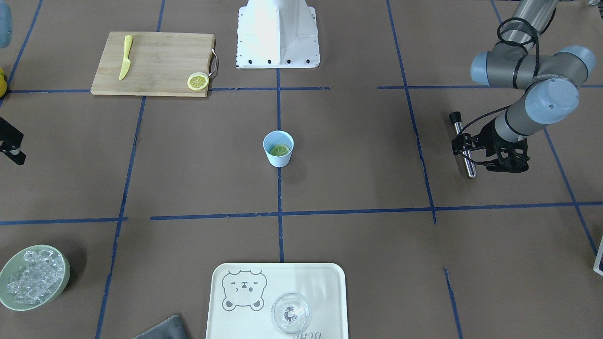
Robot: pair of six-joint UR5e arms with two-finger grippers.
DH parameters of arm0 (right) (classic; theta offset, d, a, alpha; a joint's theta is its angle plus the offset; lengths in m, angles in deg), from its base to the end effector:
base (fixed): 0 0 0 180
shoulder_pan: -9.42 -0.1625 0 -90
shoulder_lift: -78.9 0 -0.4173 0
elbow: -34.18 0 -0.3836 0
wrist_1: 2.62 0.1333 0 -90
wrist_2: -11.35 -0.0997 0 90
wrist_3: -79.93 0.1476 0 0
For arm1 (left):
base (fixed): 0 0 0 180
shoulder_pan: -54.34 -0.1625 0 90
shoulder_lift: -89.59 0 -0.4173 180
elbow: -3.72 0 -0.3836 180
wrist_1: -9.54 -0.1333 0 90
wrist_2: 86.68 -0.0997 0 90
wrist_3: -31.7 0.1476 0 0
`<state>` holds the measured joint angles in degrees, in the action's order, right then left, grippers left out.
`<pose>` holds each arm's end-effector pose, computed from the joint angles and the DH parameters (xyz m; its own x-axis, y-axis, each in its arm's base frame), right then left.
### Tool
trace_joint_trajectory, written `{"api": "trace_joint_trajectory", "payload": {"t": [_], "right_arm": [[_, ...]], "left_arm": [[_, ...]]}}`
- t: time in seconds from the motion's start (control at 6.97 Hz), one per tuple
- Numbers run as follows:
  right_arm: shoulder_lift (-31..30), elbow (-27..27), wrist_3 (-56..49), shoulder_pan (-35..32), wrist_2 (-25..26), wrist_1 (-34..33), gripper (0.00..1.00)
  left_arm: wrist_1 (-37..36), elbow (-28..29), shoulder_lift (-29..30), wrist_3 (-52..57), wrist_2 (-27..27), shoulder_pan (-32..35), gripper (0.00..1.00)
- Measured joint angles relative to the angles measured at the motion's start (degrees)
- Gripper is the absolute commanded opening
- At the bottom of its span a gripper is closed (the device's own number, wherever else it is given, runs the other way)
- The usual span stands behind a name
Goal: Squeeze lemon into cup
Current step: 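Grasp the standing metal rod with the left gripper while the right arm retracts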
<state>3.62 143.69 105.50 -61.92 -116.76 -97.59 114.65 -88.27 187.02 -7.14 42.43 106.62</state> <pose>-0.1414 -0.5506 0.4029 0.7059 -0.1281 0.6967 -0.0283 0.9776 0.2085 0.3173 -0.4760 0.5763 0.7023 0.0798 -0.7074 -0.1491 0.9881 -0.0365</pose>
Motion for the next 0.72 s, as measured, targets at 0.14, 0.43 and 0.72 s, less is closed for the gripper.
{"api": "trace_joint_trajectory", "payload": {"t": [0.14, 0.43, 0.72], "right_arm": [[-0.45, -0.01, -0.71, -0.36, -0.14, 0.06, 1.00], [-0.77, 0.05, -1.16, -0.68, -0.21, 0.06, 1.00], [-0.95, 0.07, -1.22, -0.94, -0.24, 0.02, 1.00]], "left_arm": [[0.01, 0.17, 0.02, -0.75, 0.05, 0.01, 1.00], [0.01, 0.54, 0.04, -1.18, 0.12, 0.00, 1.00], [0.14, 0.81, 0.15, -1.26, 0.09, -0.20, 0.65]]}}
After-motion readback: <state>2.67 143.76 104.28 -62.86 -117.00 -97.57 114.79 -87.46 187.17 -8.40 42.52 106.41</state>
